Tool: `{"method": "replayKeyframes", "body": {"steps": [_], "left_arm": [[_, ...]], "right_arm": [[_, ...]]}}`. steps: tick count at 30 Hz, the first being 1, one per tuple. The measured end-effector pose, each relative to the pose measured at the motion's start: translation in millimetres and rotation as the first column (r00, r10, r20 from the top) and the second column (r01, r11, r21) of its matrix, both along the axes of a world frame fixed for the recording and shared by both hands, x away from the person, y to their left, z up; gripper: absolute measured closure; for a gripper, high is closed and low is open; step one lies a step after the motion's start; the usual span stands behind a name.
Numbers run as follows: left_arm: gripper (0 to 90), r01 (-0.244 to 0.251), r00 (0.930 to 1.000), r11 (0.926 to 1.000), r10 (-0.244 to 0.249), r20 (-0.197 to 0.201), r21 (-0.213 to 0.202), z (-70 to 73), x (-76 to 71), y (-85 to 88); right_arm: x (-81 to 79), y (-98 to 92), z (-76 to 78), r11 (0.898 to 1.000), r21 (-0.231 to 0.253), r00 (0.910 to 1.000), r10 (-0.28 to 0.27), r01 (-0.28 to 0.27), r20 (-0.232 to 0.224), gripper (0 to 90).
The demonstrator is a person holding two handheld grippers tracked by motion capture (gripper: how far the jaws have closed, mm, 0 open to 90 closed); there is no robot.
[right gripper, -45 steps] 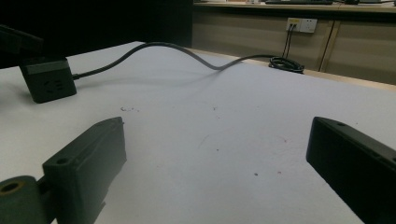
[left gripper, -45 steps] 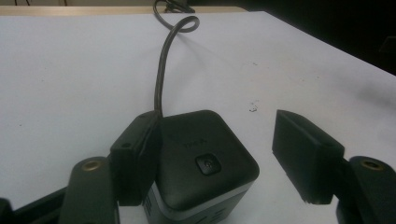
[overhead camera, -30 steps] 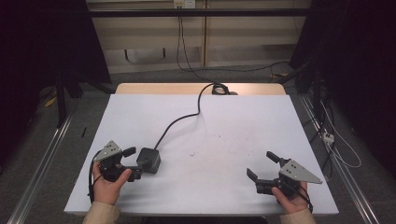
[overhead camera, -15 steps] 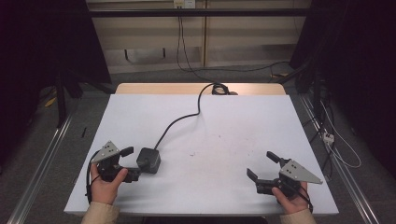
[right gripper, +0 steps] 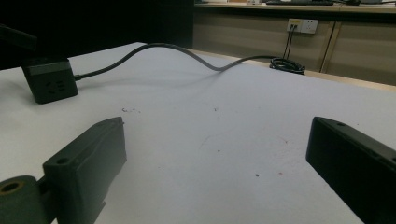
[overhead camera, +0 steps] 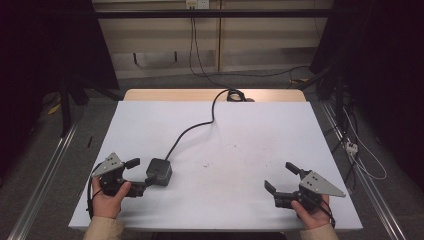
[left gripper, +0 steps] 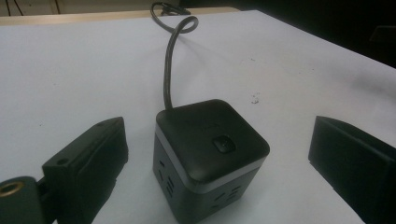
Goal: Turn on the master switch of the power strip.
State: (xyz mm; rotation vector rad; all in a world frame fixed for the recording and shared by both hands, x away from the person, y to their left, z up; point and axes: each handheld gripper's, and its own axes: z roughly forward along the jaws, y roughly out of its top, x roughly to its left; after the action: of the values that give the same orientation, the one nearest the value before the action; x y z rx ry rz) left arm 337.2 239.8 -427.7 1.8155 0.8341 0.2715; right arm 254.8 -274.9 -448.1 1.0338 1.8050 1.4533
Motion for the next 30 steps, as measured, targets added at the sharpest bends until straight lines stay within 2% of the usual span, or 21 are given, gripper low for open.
{"method": "replayKeyframes", "body": {"steps": [9, 19, 30], "left_arm": [[4.6, 0.011, 0.9999, 0.9999, -0.011, -0.003, -0.005, -2.0, -0.1, 5.1], [4.8, 0.005, 1.0, 0.9996, -0.005, -0.004, -0.029, -4.3, -0.2, 13.7], [5.6, 0.003, 1.0, 0.9997, -0.003, -0.006, -0.023, -8.1, 0.7, 20.8]], "right_arm": [[0.1, -0.5, 0.0, 1.0, 0.002, 1.0, 0.0, 0.0, 0.0, 4.6], [0.0, -0.7, 0.0, 1.0, 0.004, 1.0, 0.002, -0.002, 0.001, 4.6], [0.0, -0.6, 0.0, 1.0, 0.004, 1.0, 0.003, -0.003, -0.001, 4.6]]}}
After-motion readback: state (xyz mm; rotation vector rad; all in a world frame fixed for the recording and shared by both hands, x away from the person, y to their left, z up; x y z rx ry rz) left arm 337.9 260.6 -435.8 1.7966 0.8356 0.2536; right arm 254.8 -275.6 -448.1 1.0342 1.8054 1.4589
